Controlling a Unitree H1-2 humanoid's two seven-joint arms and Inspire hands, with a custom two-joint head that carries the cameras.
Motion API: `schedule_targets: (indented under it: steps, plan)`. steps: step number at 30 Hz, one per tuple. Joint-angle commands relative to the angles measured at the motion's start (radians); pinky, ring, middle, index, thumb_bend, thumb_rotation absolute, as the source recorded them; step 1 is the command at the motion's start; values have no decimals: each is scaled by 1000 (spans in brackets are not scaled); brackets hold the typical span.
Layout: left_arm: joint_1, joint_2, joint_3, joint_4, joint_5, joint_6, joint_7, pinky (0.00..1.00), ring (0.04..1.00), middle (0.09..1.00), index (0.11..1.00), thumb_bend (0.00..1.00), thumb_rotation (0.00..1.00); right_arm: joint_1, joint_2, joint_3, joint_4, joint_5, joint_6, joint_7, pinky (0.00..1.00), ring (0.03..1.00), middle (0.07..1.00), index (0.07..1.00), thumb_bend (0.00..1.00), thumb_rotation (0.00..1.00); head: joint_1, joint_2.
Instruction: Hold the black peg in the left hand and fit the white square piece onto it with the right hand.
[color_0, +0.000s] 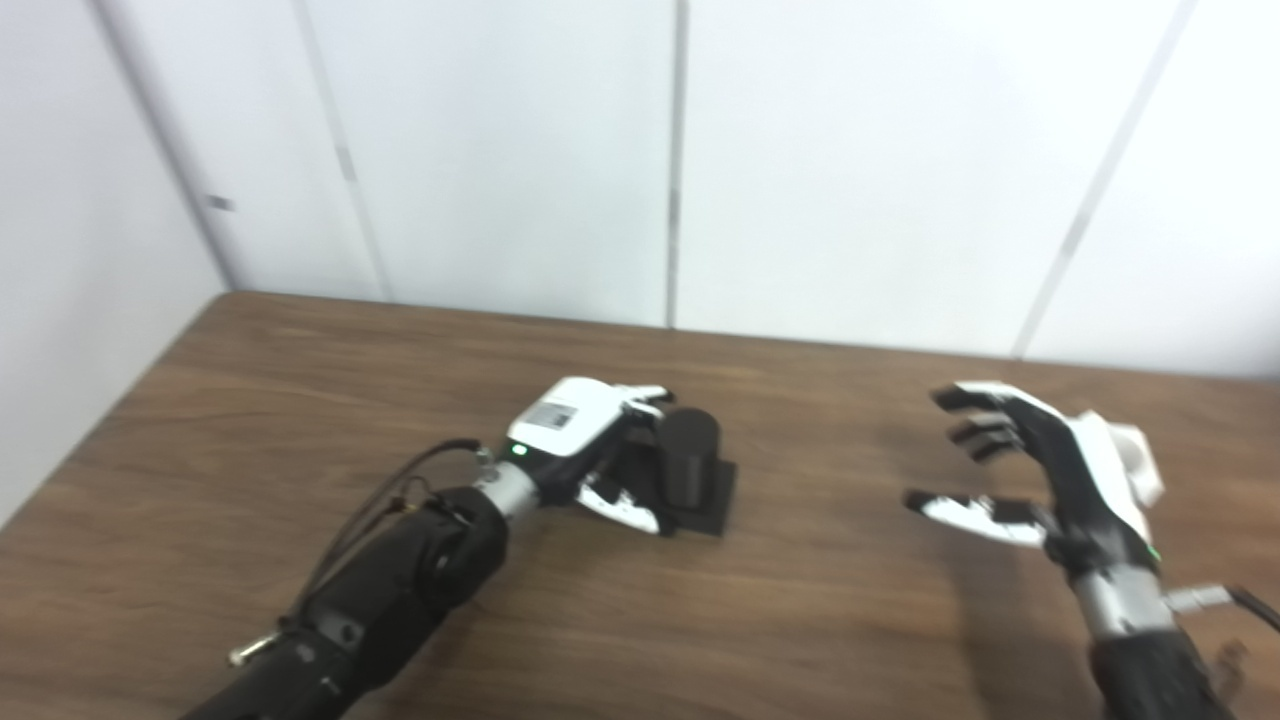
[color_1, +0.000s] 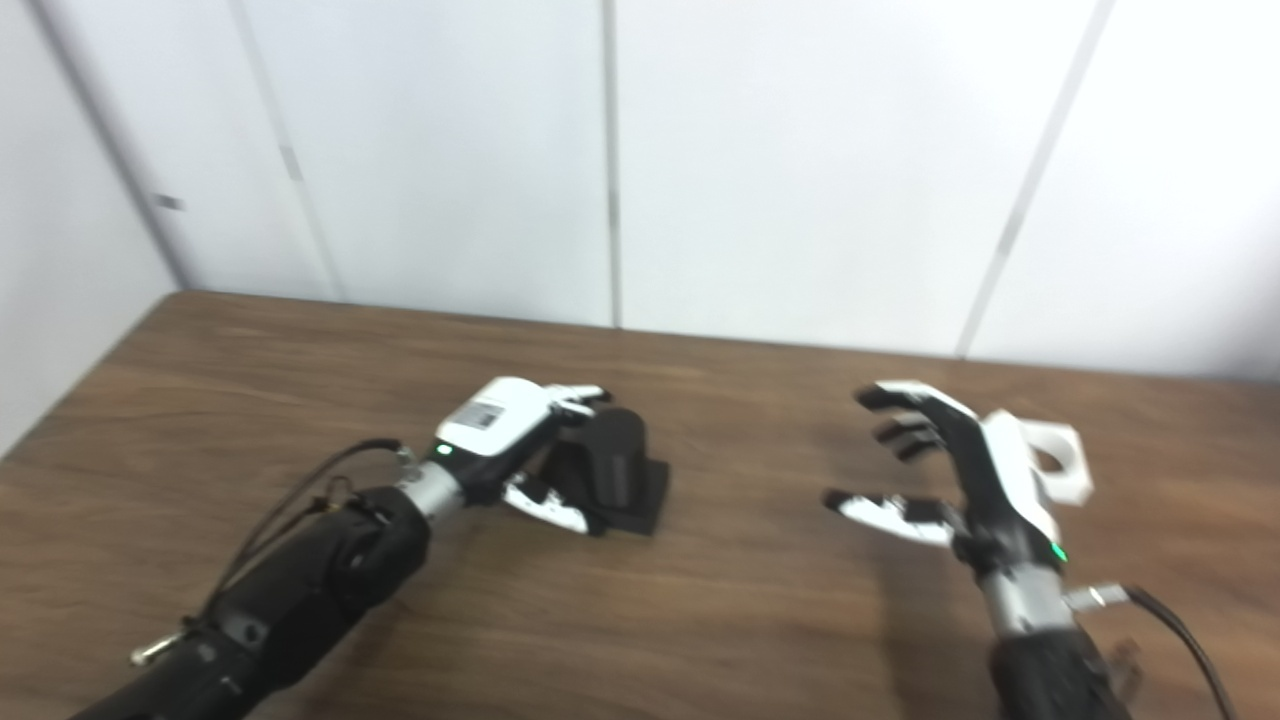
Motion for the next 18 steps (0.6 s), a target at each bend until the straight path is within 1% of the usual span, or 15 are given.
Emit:
schedule_targets:
  steps: [1,2,3,4,6,7,8,9,10,13,16,17,18]
  plan:
    - [85,-33,-105,13,40,-49,-141,672,861,908,494,523,69,-44,-41,-7,-55,-14,-14,10,531,624,717,688,616,0,-24,-6]
    - [88,-27,-105,9,36,-51,-145,676,862,908,494,523,69,-48,-51,-8,-61,-19,-8,21,535,624,716,691,624,0,-63,-23]
    - [91,-24,-105,8,33,-56,-143,677,861,906,494,523,68,-53,-63,-8,-66,-23,-2,32,539,627,717,696,633,0,-70,-26]
    - [95,-20,-103,10,29,-68,-135,673,858,902,493,523,67,-59,-77,-7,-69,-26,5,48,544,633,719,702,640,0,-99,-38]
    - [104,-9,-104,8,30,-87,-118,669,856,901,493,523,64,-74,-115,-5,-81,-25,37,103,565,661,743,731,636,0,-136,-51]
    - [108,-3,-103,8,31,-98,-111,667,854,900,493,523,64,-81,-130,-3,-88,-34,57,127,570,669,751,739,638,4,-173,-62]
    - [112,4,-104,7,31,-107,-107,666,853,899,493,523,64,-90,-150,1,-95,-52,75,148,573,674,752,743,646,17,-182,-64]
    - [114,9,-103,7,31,-116,-105,666,851,899,493,523,64,-97,-160,5,-99,-68,88,160,573,677,750,744,657,30,-208,-69]
    - [117,16,-103,5,30,-124,-107,666,850,899,493,523,64,-107,-173,11,-104,-93,105,173,573,678,748,745,663,37,-245,-76]
    - [125,43,-100,-19,12,-137,-135,665,851,912,493,523,63,-140,-201,23,-97,-156,135,189,566,675,734,732,685,79,-322,-98]
    - [135,64,-96,-38,1,-138,-146,665,846,914,493,523,61,-173,-220,29,-79,-208,181,212,546,680,747,728,680,147,-382,-120]
    - [137,68,-96,-43,0,-136,-150,668,845,913,493,524,61,-180,-224,31,-77,-221,194,220,548,689,759,731,679,160,-382,-120]
    - [140,73,-93,-46,-4,-141,-151,669,845,912,493,524,60,-190,-232,32,-72,-231,205,230,549,694,766,733,678,168,-406,-131]
